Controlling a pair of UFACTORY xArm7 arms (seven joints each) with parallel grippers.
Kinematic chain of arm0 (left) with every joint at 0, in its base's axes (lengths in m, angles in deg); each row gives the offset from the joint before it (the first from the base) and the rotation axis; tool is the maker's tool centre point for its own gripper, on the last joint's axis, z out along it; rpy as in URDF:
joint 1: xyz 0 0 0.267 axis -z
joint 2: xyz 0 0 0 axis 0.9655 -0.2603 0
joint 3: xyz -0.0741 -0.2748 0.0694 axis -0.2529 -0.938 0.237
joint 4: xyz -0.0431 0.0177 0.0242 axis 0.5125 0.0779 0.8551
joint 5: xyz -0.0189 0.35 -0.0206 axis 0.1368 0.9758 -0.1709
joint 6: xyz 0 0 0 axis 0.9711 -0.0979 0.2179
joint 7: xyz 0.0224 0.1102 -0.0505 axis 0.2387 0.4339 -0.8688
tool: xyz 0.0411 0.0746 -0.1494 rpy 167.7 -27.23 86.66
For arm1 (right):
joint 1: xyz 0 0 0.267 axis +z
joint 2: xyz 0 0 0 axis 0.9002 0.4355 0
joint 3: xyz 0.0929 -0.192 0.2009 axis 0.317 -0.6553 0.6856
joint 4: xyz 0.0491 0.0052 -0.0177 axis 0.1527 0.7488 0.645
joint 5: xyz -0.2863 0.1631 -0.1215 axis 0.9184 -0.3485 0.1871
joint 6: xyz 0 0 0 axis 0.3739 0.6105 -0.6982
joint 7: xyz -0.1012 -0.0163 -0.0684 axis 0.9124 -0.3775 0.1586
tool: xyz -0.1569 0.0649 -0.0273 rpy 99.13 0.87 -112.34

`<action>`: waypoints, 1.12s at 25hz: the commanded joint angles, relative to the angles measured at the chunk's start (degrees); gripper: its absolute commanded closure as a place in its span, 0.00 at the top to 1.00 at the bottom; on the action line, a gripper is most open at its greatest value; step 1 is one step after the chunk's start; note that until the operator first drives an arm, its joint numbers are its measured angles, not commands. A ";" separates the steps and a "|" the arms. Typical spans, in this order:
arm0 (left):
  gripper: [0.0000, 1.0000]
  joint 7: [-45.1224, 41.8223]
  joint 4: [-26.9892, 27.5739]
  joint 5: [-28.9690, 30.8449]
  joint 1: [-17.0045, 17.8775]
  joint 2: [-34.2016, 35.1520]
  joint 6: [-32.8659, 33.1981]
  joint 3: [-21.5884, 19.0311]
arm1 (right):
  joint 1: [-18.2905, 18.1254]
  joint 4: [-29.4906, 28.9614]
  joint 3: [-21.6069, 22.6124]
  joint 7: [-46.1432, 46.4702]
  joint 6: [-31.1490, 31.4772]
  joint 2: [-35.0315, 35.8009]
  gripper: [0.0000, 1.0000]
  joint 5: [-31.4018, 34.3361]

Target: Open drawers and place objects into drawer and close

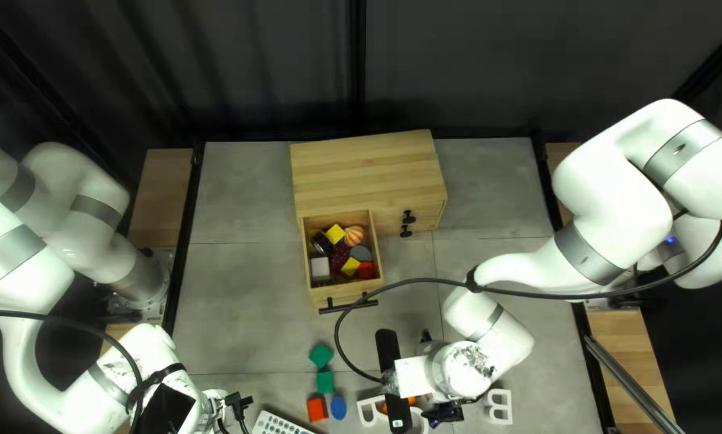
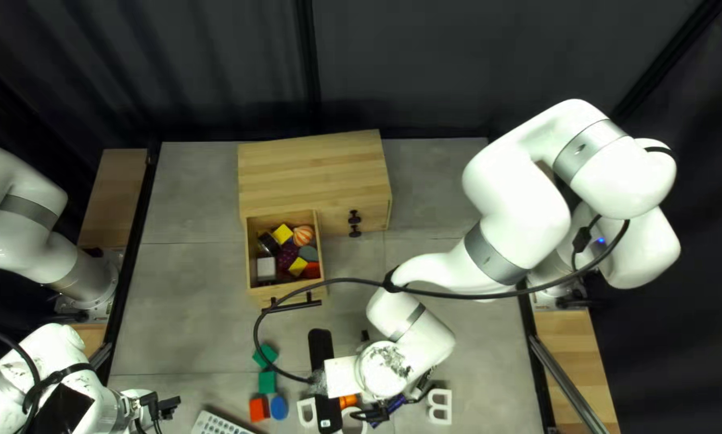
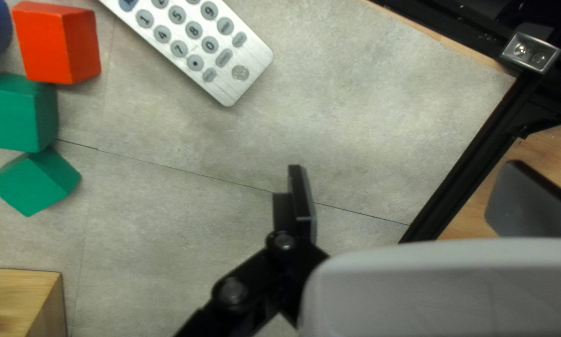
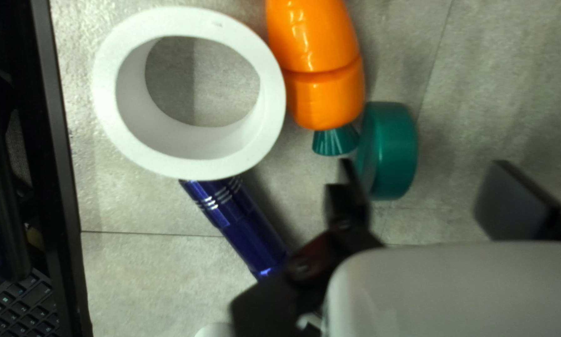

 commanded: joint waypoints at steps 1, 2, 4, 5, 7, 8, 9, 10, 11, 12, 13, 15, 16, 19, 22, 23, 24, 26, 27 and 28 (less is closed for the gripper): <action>1.00 0.00 0.00 0.00 0.00 0.00 0.00 0.00 | -0.07 0.49 0.12 -0.07 0.99 -1.37 0.09 -0.31; 1.00 0.00 0.00 0.00 0.00 0.00 0.00 0.00 | -0.19 0.64 0.24 0.11 1.78 -2.30 0.09 -0.66; 1.00 0.00 0.00 0.00 0.00 0.00 0.00 0.00 | -0.49 0.89 0.43 0.64 3.83 -4.50 0.08 -1.45; 1.00 0.00 0.00 0.00 0.00 0.00 0.00 0.00 | -0.73 0.90 0.45 1.09 5.25 -5.85 0.08 -1.95; 1.00 0.00 0.00 0.00 0.00 0.00 0.00 0.00 | -1.13 0.49 0.22 1.85 8.39 -8.40 0.08 -2.65; 1.00 0.00 0.00 0.00 0.00 0.00 0.00 0.00 | -1.25 0.09 0.11 2.10 9.55 -9.11 0.08 -2.79; 1.00 0.00 0.00 0.00 0.00 0.00 0.00 0.00 | -1.44 -1.15 -0.12 2.57 12.11 -10.30 0.08 -2.93; 1.00 0.00 0.00 0.00 0.00 0.00 0.00 0.00 | -1.55 -2.06 -0.27 2.77 13.78 -10.96 0.07 -2.86; 1.00 0.00 0.00 0.00 0.00 0.00 0.00 0.00 | -1.82 -3.33 -0.47 3.39 15.99 -11.89 0.07 -2.83; 1.00 0.00 0.00 0.00 0.00 0.00 0.00 0.00 | -2.05 -4.73 -0.72 4.05 18.13 -12.60 0.06 -2.63; 1.00 0.00 0.00 0.00 0.00 0.00 0.00 0.00 | -2.15 -5.67 -0.88 4.38 19.44 -12.89 0.05 -2.42; 1.00 0.00 0.00 0.00 0.00 0.00 0.00 0.00 | -2.72 -9.72 -1.54 6.01 24.19 -13.55 0.05 -1.40; 1.00 0.00 0.00 0.00 0.00 0.00 0.00 0.00 | -2.95 -11.20 -1.81 6.70 25.66 -13.60 0.05 -1.02; 1.00 0.00 0.00 0.00 0.00 0.00 0.00 0.00 | -4.06 -15.99 -3.06 9.42 29.93 -13.67 0.04 0.92; 1.00 0.00 0.00 0.00 0.00 0.00 0.00 0.00 | -5.64 -21.58 -4.70 13.22 32.80 -12.53 0.04 2.72; 1.00 0.00 0.00 0.00 0.00 0.00 0.00 0.00 | -5.79 -22.42 -4.92 13.61 33.14 -12.19 0.04 3.13; 1.00 0.00 0.00 0.00 0.00 0.00 0.00 0.00 | -6.52 -24.54 -5.69 14.89 33.48 -10.85 0.04 4.05; 1.00 0.00 0.00 0.00 0.00 0.00 0.00 0.00 | -7.19 -25.27 -6.41 15.52 32.40 -9.79 0.04 5.11; 1.00 0.00 0.00 0.00 0.00 0.00 0.00 0.00 | -7.82 -24.58 -6.96 15.69 30.20 -9.32 0.04 5.89; 1.00 0.00 0.00 0.00 0.00 0.00 0.00 0.00 | -8.23 -23.99 -7.25 15.74 28.83 -9.09 0.04 6.20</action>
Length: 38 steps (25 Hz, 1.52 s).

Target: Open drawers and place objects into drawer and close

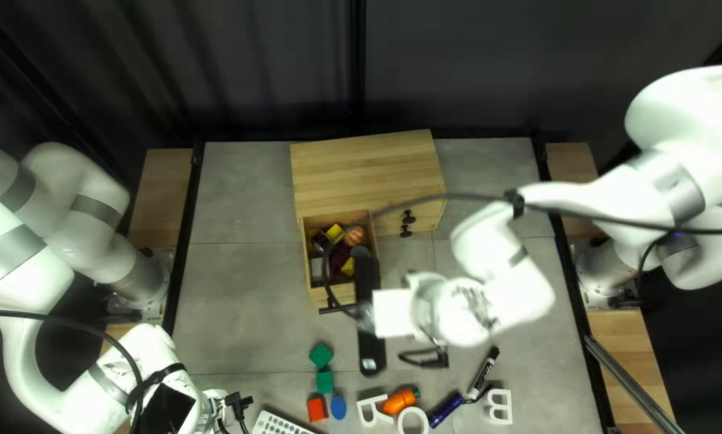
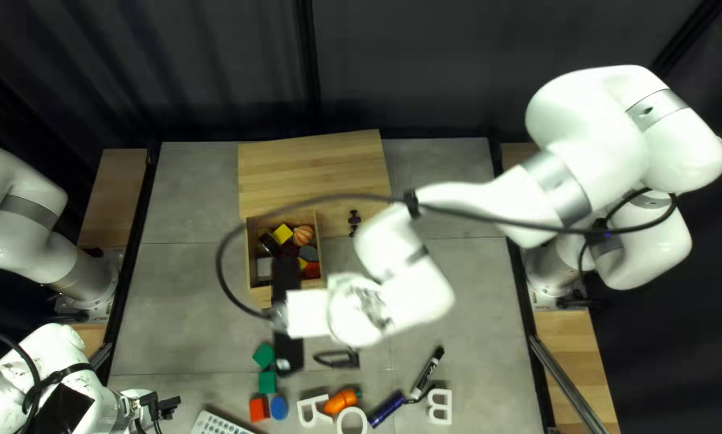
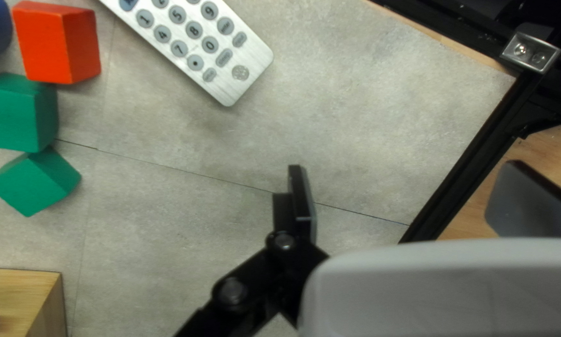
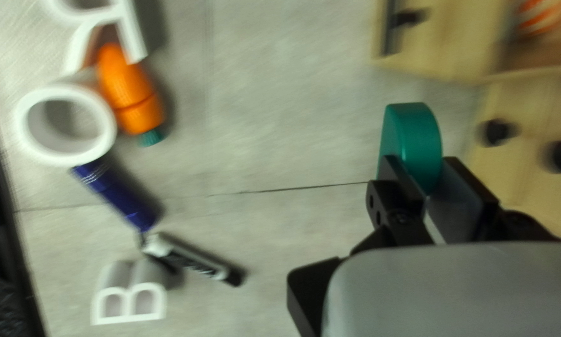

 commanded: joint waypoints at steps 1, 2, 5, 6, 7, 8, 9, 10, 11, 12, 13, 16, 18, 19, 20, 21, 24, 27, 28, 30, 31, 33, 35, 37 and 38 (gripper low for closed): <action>1.00 0.00 0.00 0.00 0.00 0.00 0.00 0.00 | -2.67 1.23 -2.23 1.23 -6.91 2.33 0.04 2.66; 1.00 0.00 0.00 0.00 0.00 0.00 0.00 0.00 | -3.12 2.02 -2.49 1.13 -8.86 2.59 0.04 2.83; 1.00 0.00 0.00 0.00 0.00 0.00 0.00 0.00 | -4.18 4.27 -3.09 0.71 -13.46 3.30 0.08 3.08; 1.00 0.00 0.00 0.00 0.00 0.00 0.00 0.00 | -4.50 5.15 -3.24 0.63 -14.89 3.32 0.62 3.00; 1.00 0.00 0.00 0.00 0.00 0.00 0.00 0.00 | -4.73 5.67 -3.32 0.67 -15.71 3.35 0.82 2.96; 1.00 0.00 0.00 0.00 0.00 0.00 0.00 0.00 | -5.02 6.31 -3.44 0.72 -16.73 3.40 0.91 2.87; 1.00 0.00 0.00 0.00 0.00 0.00 0.00 0.00 | -5.33 6.93 -3.53 0.83 -17.73 3.42 0.92 2.71; 1.00 0.00 0.00 0.00 0.00 0.00 0.00 0.00 | -5.44 7.17 -3.55 0.87 -18.09 3.40 1.00 2.62; 1.00 0.00 0.00 0.00 0.00 0.00 0.00 0.00 | -5.61 7.63 -3.57 0.88 -18.66 3.30 1.00 2.43; 1.00 0.00 0.00 0.00 0.00 0.00 0.00 0.00 | -5.66 8.08 -3.55 0.81 -18.96 3.07 1.00 2.29; 1.00 0.00 0.00 0.00 0.00 0.00 0.00 0.00 | -5.69 8.27 -3.52 0.79 -19.05 2.95 1.00 2.20; 1.00 0.00 0.00 0.00 0.00 0.00 0.00 0.00 | -5.44 9.61 -3.22 0.32 -18.65 1.43 1.00 1.63; 1.00 0.00 0.00 0.00 0.00 0.00 0.00 0.00 | -5.02 9.99 -2.87 -0.23 -17.79 0.50 1.00 1.40; 1.00 0.00 0.00 0.00 0.00 0.00 0.00 0.00 | -4.53 9.68 -2.52 -0.69 -16.87 0.21 1.00 1.32; 1.00 0.00 0.00 0.00 0.00 0.00 0.00 0.00 | -4.11 9.19 -2.23 -1.00 -16.13 0.27 1.00 1.31; 1.00 0.00 0.00 0.00 0.00 0.00 0.00 0.00 | -3.14 7.95 -1.60 -1.72 -14.47 0.71 1.00 1.34; 1.00 0.00 0.00 0.00 0.00 0.00 0.00 0.00 | -0.89 6.49 -0.10 -3.76 -11.79 1.43 1.00 1.34; 1.00 0.00 0.00 0.00 0.00 0.00 0.00 0.00 | 1.81 6.32 1.73 -6.66 -10.13 2.06 1.00 1.16; 1.00 0.00 0.00 0.00 0.00 0.00 0.00 0.00 | 2.45 6.39 2.18 -7.22 -9.94 2.25 1.00 1.14; 1.00 0.00 0.00 0.00 0.00 0.00 0.00 0.00 | 4.50 6.86 3.60 -8.89 -9.67 2.92 1.00 1.24; 1.00 0.00 0.00 0.00 0.00 0.00 0.00 0.00 | 5.45 7.09 4.30 -9.07 -9.40 3.29 1.00 1.43; 1.00 0.00 0.00 0.00 0.00 0.00 0.00 0.00 | 6.78 8.08 5.32 -8.97 -9.22 3.34 1.00 2.03; 1.00 0.00 0.00 0.00 0.00 0.00 0.00 0.00 | 8.39 10.84 6.73 -8.46 -10.05 2.24 1.00 3.37; 1.00 0.00 0.00 0.00 0.00 0.00 0.00 0.00 | 10.08 13.19 8.13 -7.73 -10.62 1.35 1.00 5.31; 1.00 0.00 0.00 0.00 0.00 0.00 0.00 0.00 | 11.12 14.00 8.94 -6.75 -10.47 1.35 1.00 6.71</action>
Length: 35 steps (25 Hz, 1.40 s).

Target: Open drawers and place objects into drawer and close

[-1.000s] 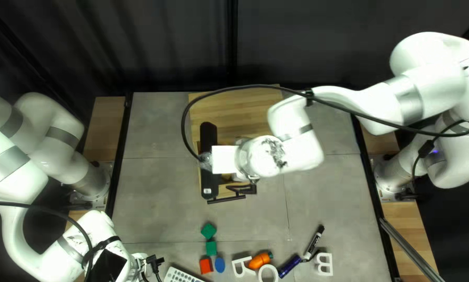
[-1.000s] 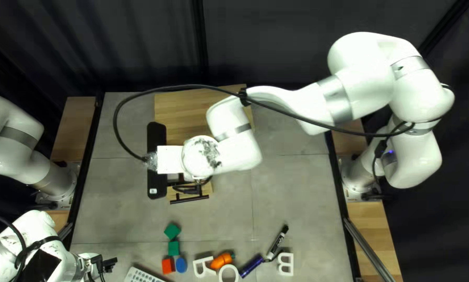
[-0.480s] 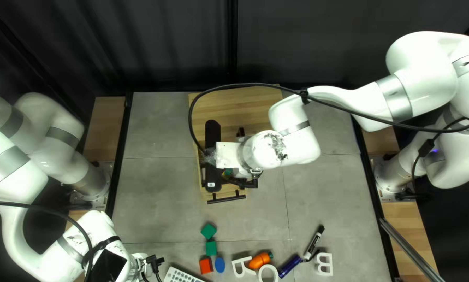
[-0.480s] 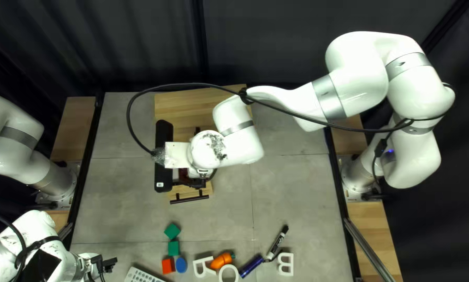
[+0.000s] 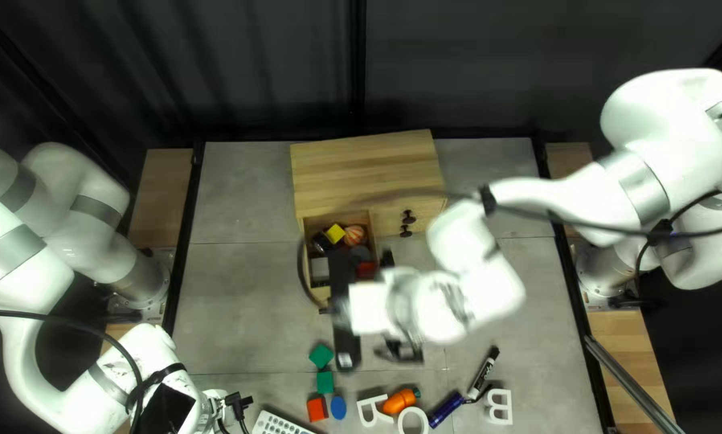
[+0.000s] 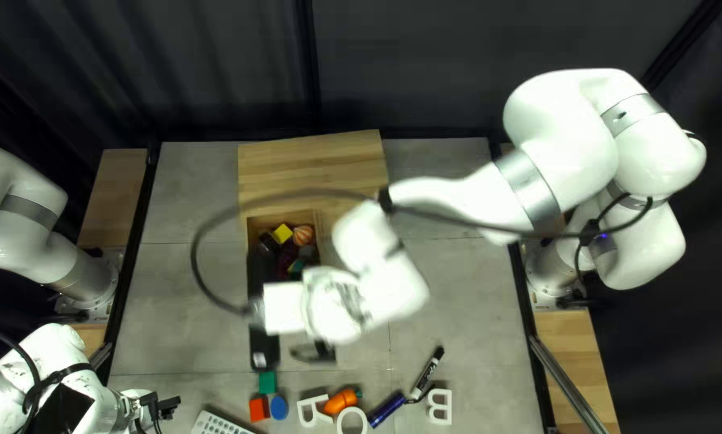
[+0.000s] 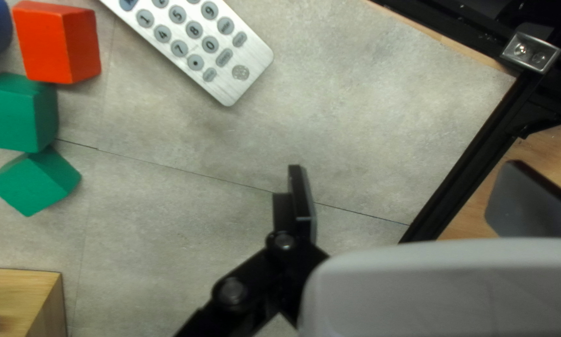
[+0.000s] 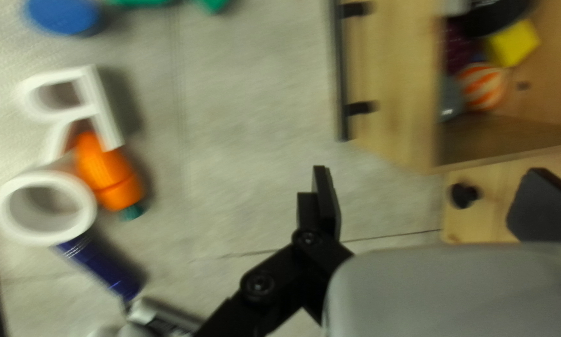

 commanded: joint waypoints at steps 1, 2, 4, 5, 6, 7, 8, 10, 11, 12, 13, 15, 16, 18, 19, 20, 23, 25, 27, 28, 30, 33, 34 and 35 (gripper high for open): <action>1.00 0.00 0.00 0.00 0.00 0.00 0.00 0.00 | 3.84 3.94 3.00 2.37 -0.61 -0.99 1.00 4.65; 1.00 0.00 0.00 0.00 0.00 0.00 0.00 0.00 | 4.16 4.25 3.23 2.93 -0.71 -1.00 1.00 5.34; 1.00 0.00 0.00 0.00 0.00 0.00 0.00 0.00 | 5.20 6.60 3.96 3.93 -2.27 -1.20 1.00 8.08; 1.00 0.00 0.00 0.00 0.00 0.00 0.00 0.00 | 5.34 7.09 4.05 4.21 -2.64 -1.10 1.00 8.63; 1.00 0.00 0.00 0.00 0.00 0.00 0.00 0.00 | 5.53 7.74 4.16 4.79 -3.31 -0.71 1.00 9.57; 1.00 0.00 0.00 0.00 0.00 0.00 0.00 0.00 | 5.61 7.81 4.16 4.96 -3.75 -0.24 1.00 10.07; 1.00 0.00 0.00 0.00 0.00 0.00 0.00 0.00 | 5.68 7.61 4.09 5.37 -4.32 0.77 1.00 10.71; 1.00 0.00 0.00 0.00 0.00 0.00 0.00 0.00 | 5.67 7.12 3.95 5.81 -5.00 2.23 1.00 11.28; 1.00 0.00 0.00 0.00 0.00 0.00 0.00 0.00 | 5.64 7.01 3.88 5.89 -5.44 2.79 1.00 11.51; 1.00 0.00 0.00 0.00 0.00 0.00 0.00 0.00 | 5.64 7.01 3.82 5.74 -5.88 3.28 1.00 11.72; 1.00 0.00 0.00 0.00 0.00 0.00 0.00 0.00 | 5.60 7.15 3.71 5.44 -6.72 3.95 1.00 12.04; 1.00 0.00 0.00 0.00 0.00 0.00 0.00 0.00 | 5.61 7.27 3.55 4.79 -7.95 4.99 1.00 12.43; 1.00 0.00 0.00 0.00 0.00 0.00 0.00 0.00 | 5.62 7.25 3.50 4.53 -8.42 5.42 1.00 12.57; 1.00 0.00 0.00 0.00 0.00 0.00 0.00 0.00 | 5.61 7.09 3.41 4.15 -9.15 6.07 1.00 12.72; 1.00 0.00 0.00 0.00 0.00 0.00 0.00 0.00 | 5.68 6.81 3.34 3.85 -9.43 6.64 1.00 12.85; 1.00 0.00 0.00 0.00 0.00 0.00 0.00 0.00 | 5.75 6.61 3.29 3.66 -9.59 7.04 1.00 12.93; 1.00 0.00 0.00 0.00 0.00 0.00 0.00 0.00 | 5.82 6.25 3.26 3.24 -10.34 7.97 1.00 13.02; 1.00 0.00 0.00 0.00 0.00 0.00 0.00 0.00 | 5.54 6.28 3.40 3.32 -10.55 7.59 1.00 12.33; 1.00 0.00 0.00 0.00 0.00 0.00 0.00 0.00 | 5.00 6.35 3.52 3.39 -10.89 7.20 1.00 11.09; 1.00 0.00 0.00 0.00 0.00 0.00 0.00 0.00 | 4.29 6.17 3.72 3.20 -11.12 6.95 1.00 9.00; 1.00 0.00 0.00 0.00 0.00 0.00 0.00 0.00 | 3.62 5.65 3.94 2.29 -11.31 6.96 1.00 6.26; 1.00 0.00 0.00 0.00 0.00 0.00 0.00 0.00 | 2.89 4.27 4.21 -2.33 -11.52 7.74 1.00 0.56; 1.00 0.00 0.00 0.00 0.00 0.00 0.00 0.00 | 2.75 3.88 4.25 -4.31 -11.40 7.99 1.00 -1.39; 1.00 0.00 0.00 0.00 0.00 0.00 0.00 0.00 | 2.62 3.70 4.26 -5.38 -11.37 8.07 1.00 -2.51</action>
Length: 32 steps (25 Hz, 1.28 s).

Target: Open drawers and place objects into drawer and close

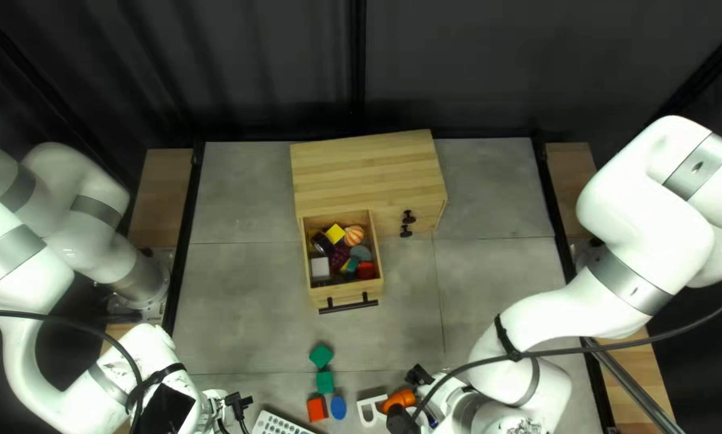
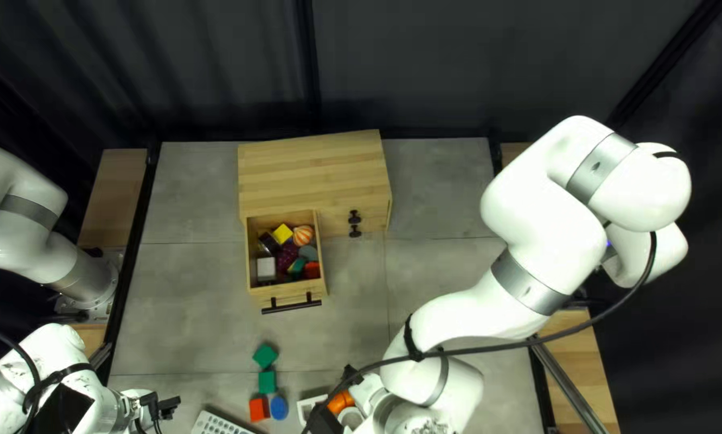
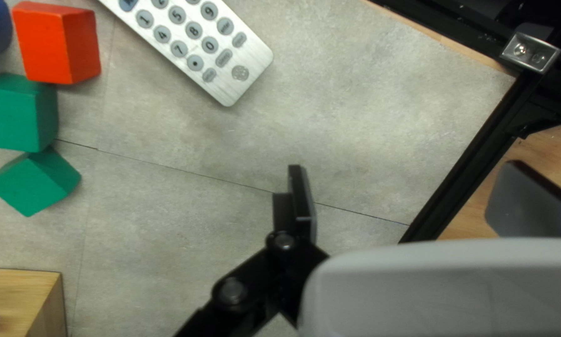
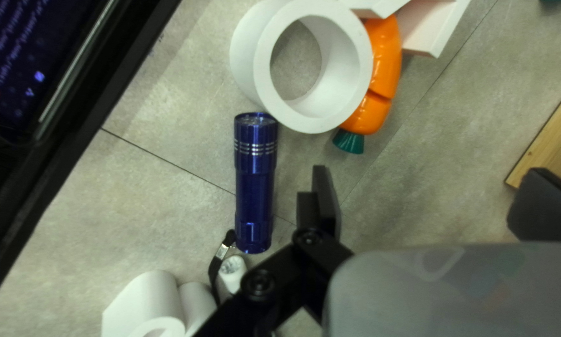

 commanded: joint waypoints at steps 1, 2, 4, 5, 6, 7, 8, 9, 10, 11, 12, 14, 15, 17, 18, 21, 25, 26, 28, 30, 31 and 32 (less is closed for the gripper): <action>1.00 0.00 0.00 0.00 0.00 0.00 0.00 0.00 | -1.05 -1.61 0.25 -7.38 0.05 0.82 1.00 -7.92; 1.00 0.00 0.00 0.00 0.00 0.00 0.00 0.00 | -1.13 -1.76 0.22 -8.34 0.10 0.86 1.00 -8.83; 1.00 0.00 0.00 0.00 0.00 0.00 0.00 0.00 | -1.14 -2.72 0.16 -12.12 0.98 1.43 1.00 -11.84; 1.00 0.00 0.00 0.00 0.00 0.00 0.00 0.00 | -1.08 -3.02 0.09 -13.91 1.21 1.75 1.00 -12.94; 1.00 0.00 0.00 0.00 0.00 0.00 0.00 0.00 | -0.91 -3.39 -0.13 -16.01 1.30 2.24 1.00 -13.80; 1.00 0.00 0.00 0.00 0.00 0.00 0.00 0.00 | -0.56 -3.88 -0.44 -17.92 1.18 2.98 1.00 -14.05; 1.00 0.00 0.00 0.00 0.00 0.00 0.00 0.00 | -0.06 -4.64 -0.91 -20.87 0.89 4.09 1.00 -14.50; 1.00 0.00 0.00 0.00 0.00 0.00 0.00 0.00 | 0.54 -5.35 -1.36 -23.14 0.18 5.31 1.00 -14.50; 1.00 0.00 0.00 0.00 0.00 0.00 0.00 0.00 | 0.89 -5.85 -1.61 -24.47 -0.24 6.13 1.00 -14.46; 1.00 0.00 0.00 0.00 0.00 0.00 0.00 0.00 | 1.59 -7.06 -2.11 -26.71 -0.94 7.85 1.00 -14.43; 1.00 0.00 0.00 0.00 0.00 0.00 0.00 0.00 | 1.92 -7.87 -2.33 -27.70 -1.25 8.82 1.00 -14.35; 1.00 0.00 0.00 0.00 0.00 0.00 0.00 0.00 | 2.61 -9.20 -3.07 -30.45 -1.83 10.34 1.00 -14.28; 1.00 0.00 0.00 0.00 0.00 0.00 0.00 0.00 | 2.72 -9.26 -3.24 -31.16 -1.92 10.44 1.00 -14.25; 1.00 0.00 0.00 0.00 0.00 0.00 0.00 0.00 | 2.93 -8.60 -3.90 -33.31 -2.65 10.21 1.00 -14.04; 1.00 0.00 0.00 0.00 0.00 0.00 0.00 0.00 | 3.06 -8.33 -4.31 -34.40 -3.17 10.20 1.00 -13.80; 1.00 0.00 0.00 0.00 0.00 0.00 0.00 0.00 | 3.26 -8.54 -4.85 -35.31 -4.37 10.99 1.00 -13.26; 1.00 0.00 0.00 0.00 0.00 0.00 0.00 0.00 | 3.08 -8.01 -5.12 -35.35 -5.85 11.32 1.00 -12.89; 1.00 0.00 0.00 0.00 0.00 0.00 0.00 0.00 | 3.00 -7.76 -5.19 -35.34 -6.32 11.34 1.00 -12.79; 1.00 0.00 0.00 0.00 0.00 0.00 0.00 0.00 | 2.91 -7.50 -5.34 -35.33 -7.04 11.43 1.00 -12.57; 1.00 0.00 0.00 0.00 0.00 0.00 0.00 0.00 | 2.88 -7.57 -5.45 -35.26 -7.36 11.56 1.00 -12.39; 1.00 0.00 0.00 0.00 0.00 0.00 0.00 0.00 | 2.92 -7.93 -5.51 -35.14 -7.37 11.82 1.00 -12.25; 1.00 0.00 0.00 0.00 0.00 0.00 0.00 0.00 | 2.93 -8.02 -5.53 -35.09 -7.44 11.90 1.00 -12.19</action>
